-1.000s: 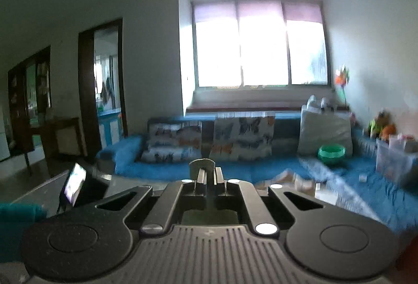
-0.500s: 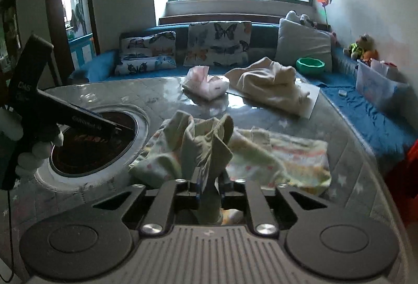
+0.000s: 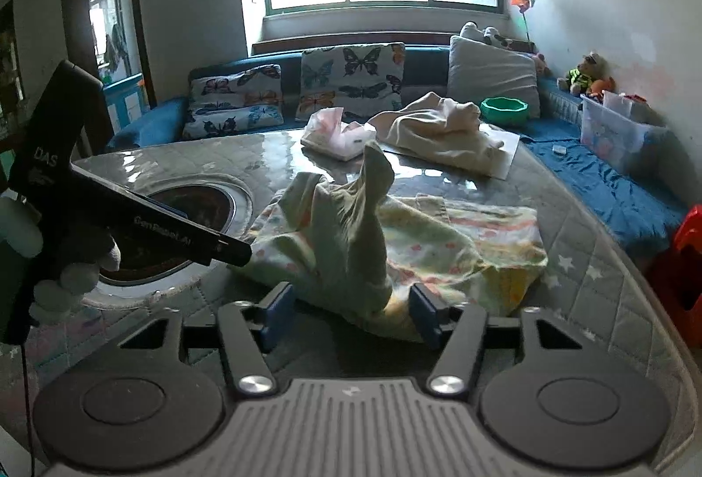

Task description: Fold clothes

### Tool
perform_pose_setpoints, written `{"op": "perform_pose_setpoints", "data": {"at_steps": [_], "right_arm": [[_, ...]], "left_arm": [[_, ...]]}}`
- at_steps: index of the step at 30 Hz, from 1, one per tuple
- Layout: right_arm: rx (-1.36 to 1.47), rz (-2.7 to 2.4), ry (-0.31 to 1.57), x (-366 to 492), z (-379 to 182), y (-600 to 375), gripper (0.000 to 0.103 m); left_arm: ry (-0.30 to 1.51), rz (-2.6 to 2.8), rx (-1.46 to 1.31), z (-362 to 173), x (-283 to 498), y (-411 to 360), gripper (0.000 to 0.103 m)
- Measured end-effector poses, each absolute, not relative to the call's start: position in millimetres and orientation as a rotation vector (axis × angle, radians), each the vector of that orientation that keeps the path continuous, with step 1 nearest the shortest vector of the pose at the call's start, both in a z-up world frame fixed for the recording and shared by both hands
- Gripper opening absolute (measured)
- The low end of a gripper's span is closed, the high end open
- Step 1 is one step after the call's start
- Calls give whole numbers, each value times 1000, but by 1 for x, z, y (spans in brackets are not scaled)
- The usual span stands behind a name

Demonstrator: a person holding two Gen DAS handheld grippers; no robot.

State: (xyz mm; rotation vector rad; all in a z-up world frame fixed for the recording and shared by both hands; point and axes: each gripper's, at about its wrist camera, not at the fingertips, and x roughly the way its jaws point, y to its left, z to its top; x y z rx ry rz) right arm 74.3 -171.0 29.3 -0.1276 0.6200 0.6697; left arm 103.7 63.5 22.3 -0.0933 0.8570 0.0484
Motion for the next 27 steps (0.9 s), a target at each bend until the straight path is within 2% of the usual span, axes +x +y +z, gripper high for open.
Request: {"op": "perform_pose_setpoints", "data": {"at_steps": [2, 4, 6, 15, 27], "right_arm": [[-125, 670, 626, 72, 27, -171, 69], [-124, 669, 631, 67, 24, -171, 80], [-123, 669, 637, 63, 20, -171, 82], [-123, 631, 649, 49, 8, -174, 102], [-104, 607, 674, 43, 0, -180, 103]], "left_arm": [[861, 42, -89, 22, 101, 59, 97], [860, 36, -82, 22, 97, 55, 97], [858, 35, -74, 23, 92, 50, 98], [855, 4, -52, 24, 78, 33, 100], [868, -24, -35, 21, 72, 16, 103]]}}
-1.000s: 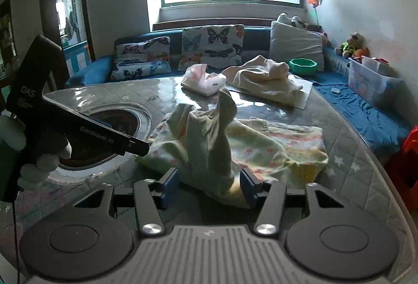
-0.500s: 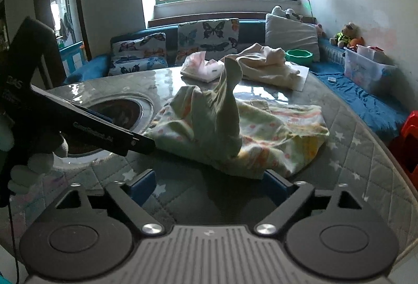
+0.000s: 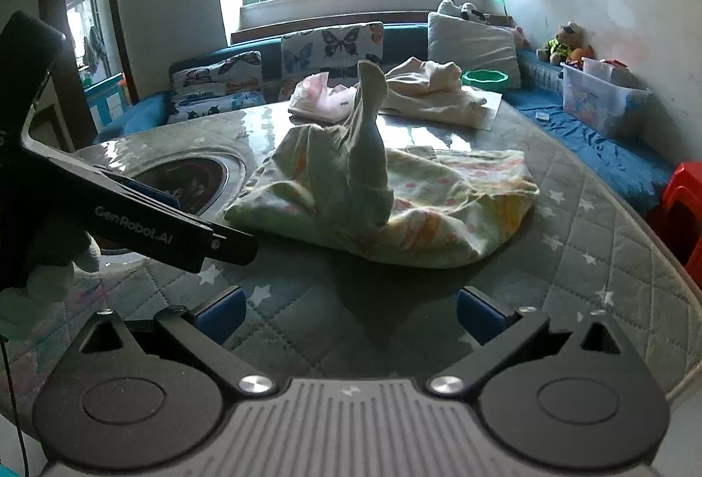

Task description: Fold clothes

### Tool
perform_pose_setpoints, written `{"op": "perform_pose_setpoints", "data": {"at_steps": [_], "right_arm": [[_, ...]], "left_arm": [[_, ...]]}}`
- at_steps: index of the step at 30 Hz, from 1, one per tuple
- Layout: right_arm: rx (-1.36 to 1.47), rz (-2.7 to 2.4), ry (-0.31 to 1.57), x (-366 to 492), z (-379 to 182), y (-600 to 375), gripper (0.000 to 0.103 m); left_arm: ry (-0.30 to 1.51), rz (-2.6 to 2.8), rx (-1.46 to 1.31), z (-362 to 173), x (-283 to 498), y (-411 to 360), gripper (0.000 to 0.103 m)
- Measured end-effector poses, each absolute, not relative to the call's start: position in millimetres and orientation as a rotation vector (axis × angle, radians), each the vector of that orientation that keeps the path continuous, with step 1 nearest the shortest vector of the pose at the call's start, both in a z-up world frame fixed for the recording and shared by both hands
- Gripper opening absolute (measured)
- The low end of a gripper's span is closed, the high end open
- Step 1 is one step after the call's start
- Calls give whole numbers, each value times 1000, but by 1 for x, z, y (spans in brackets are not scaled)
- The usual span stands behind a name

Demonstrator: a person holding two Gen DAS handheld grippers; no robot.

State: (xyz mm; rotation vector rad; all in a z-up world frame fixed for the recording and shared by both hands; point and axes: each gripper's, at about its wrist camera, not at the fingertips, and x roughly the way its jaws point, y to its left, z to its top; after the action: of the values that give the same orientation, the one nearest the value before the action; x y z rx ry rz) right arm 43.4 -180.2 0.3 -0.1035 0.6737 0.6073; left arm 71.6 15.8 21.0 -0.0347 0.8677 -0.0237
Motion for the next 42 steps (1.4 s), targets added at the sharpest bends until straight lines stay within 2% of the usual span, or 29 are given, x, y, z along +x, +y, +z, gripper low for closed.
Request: {"op": "perform_pose_setpoints", "data": {"at_steps": [42], "right_arm": [[-113, 612, 628, 71, 9, -181, 103]], "left_arm": [[891, 3, 2, 25, 107, 14, 103]]}}
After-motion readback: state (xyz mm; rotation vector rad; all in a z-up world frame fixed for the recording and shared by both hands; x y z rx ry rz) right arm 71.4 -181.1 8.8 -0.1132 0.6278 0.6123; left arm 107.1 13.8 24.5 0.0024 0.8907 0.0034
